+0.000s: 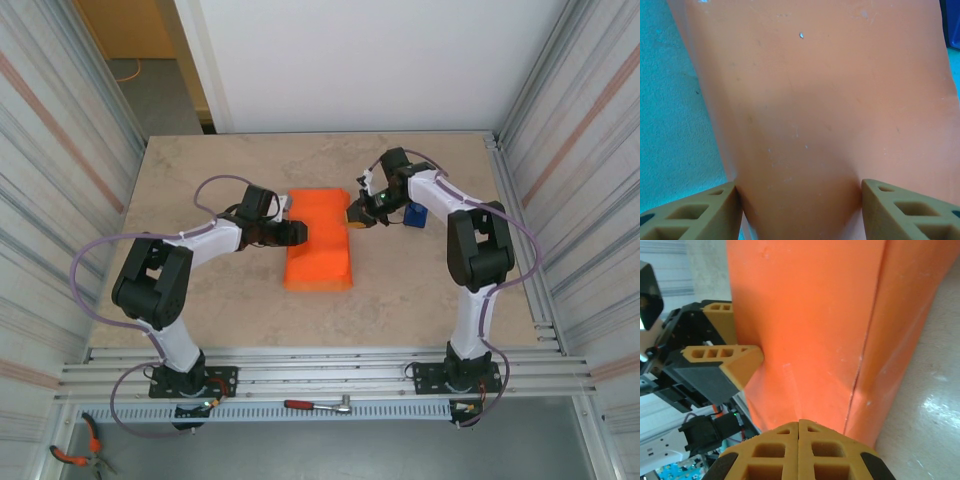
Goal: Wrap the gift box in paper
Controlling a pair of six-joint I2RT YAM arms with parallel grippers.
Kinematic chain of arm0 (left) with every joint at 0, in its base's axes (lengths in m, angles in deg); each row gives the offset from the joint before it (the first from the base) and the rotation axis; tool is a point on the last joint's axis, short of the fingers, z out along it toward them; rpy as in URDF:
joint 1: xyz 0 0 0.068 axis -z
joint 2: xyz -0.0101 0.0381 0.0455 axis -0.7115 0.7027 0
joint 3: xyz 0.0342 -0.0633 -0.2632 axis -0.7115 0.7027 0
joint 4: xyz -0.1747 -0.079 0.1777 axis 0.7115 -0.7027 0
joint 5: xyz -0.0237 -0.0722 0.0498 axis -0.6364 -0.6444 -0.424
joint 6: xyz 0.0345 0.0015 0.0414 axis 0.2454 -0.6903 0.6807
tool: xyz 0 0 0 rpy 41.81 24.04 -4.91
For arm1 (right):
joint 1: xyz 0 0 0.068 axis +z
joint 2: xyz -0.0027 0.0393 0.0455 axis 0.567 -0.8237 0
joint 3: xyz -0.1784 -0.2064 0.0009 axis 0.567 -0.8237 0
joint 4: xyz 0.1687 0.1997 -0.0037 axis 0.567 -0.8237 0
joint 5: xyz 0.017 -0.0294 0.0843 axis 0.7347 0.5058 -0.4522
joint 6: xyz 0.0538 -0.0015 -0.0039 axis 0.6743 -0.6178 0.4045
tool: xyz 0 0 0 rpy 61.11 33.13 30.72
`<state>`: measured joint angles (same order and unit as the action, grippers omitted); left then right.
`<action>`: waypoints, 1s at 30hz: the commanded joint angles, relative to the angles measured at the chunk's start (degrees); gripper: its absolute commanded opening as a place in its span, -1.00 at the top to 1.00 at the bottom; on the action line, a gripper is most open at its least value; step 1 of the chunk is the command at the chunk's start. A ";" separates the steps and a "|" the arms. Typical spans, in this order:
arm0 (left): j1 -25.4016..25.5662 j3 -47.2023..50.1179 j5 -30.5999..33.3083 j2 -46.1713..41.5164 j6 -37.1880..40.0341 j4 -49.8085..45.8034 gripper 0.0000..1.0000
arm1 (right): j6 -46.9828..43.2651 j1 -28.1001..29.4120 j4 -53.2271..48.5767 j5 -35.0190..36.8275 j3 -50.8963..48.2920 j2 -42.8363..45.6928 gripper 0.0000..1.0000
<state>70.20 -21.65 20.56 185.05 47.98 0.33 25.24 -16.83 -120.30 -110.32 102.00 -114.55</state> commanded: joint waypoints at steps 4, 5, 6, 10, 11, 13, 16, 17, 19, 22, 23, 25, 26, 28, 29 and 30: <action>1.61 2.33 5.26 3.74 2.78 -8.57 -0.20 | -2.97 0.13 -3.98 2.88 2.74 -2.84 1.00; 1.61 2.28 5.25 3.67 2.73 -8.57 -0.20 | -2.97 0.13 -3.95 3.03 2.86 -3.34 1.00; 1.61 2.33 5.34 3.72 2.76 -8.58 -0.20 | -2.94 0.13 -3.95 3.15 3.00 -3.77 1.00; 1.61 2.28 5.33 3.85 2.73 -8.65 -0.20 | -2.99 0.10 -4.19 3.73 3.70 -5.32 1.00; 1.61 2.28 5.35 3.86 2.74 -8.70 -0.20 | -3.14 0.08 -4.41 4.15 3.88 -5.47 1.00; 1.61 2.32 5.33 3.90 2.80 -8.69 -0.20 | -3.23 0.03 -4.54 4.40 3.98 -5.62 1.00; 1.61 2.21 5.36 3.90 2.73 -8.66 -0.20 | -3.10 -0.08 -4.48 4.50 3.79 -5.33 1.00; 1.66 2.24 5.33 3.88 2.75 -8.59 -0.20 | -2.97 -0.06 -4.32 4.48 3.73 -5.23 1.00; 1.61 2.25 5.24 3.99 2.73 -8.61 -0.20 | -2.80 -0.09 -4.24 4.48 3.68 -4.99 0.97; 1.62 2.27 5.17 3.99 2.75 -8.49 -0.20 | -2.71 -0.05 -4.19 4.57 3.73 -4.96 0.86; 1.61 2.25 5.24 3.99 2.75 -8.53 -0.20 | -2.71 -0.06 -4.19 4.57 3.66 -4.89 0.83; 1.61 2.29 5.24 3.97 2.77 -8.53 -0.20 | -2.62 -0.08 -4.25 4.77 3.56 -4.90 0.74; 1.61 2.28 5.20 3.99 2.75 -8.56 -0.20 | -2.61 -0.05 -4.17 4.83 3.50 -4.72 0.71; 1.66 2.34 5.25 4.09 2.71 -8.53 -0.20 | -2.45 -0.08 -3.87 4.92 3.16 -4.42 0.60; 1.62 2.35 5.24 4.09 2.71 -8.57 -0.20 | -2.36 -0.05 -3.62 4.95 2.90 -4.29 0.58; 1.61 2.35 5.33 4.03 2.71 -8.61 -0.20 | -2.15 -0.08 -3.39 5.00 2.61 -4.03 0.55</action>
<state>70.24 -21.65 20.76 185.05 47.98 0.33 23.10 -16.83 -122.93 -106.25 104.43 -119.25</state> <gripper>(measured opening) 0.603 0.217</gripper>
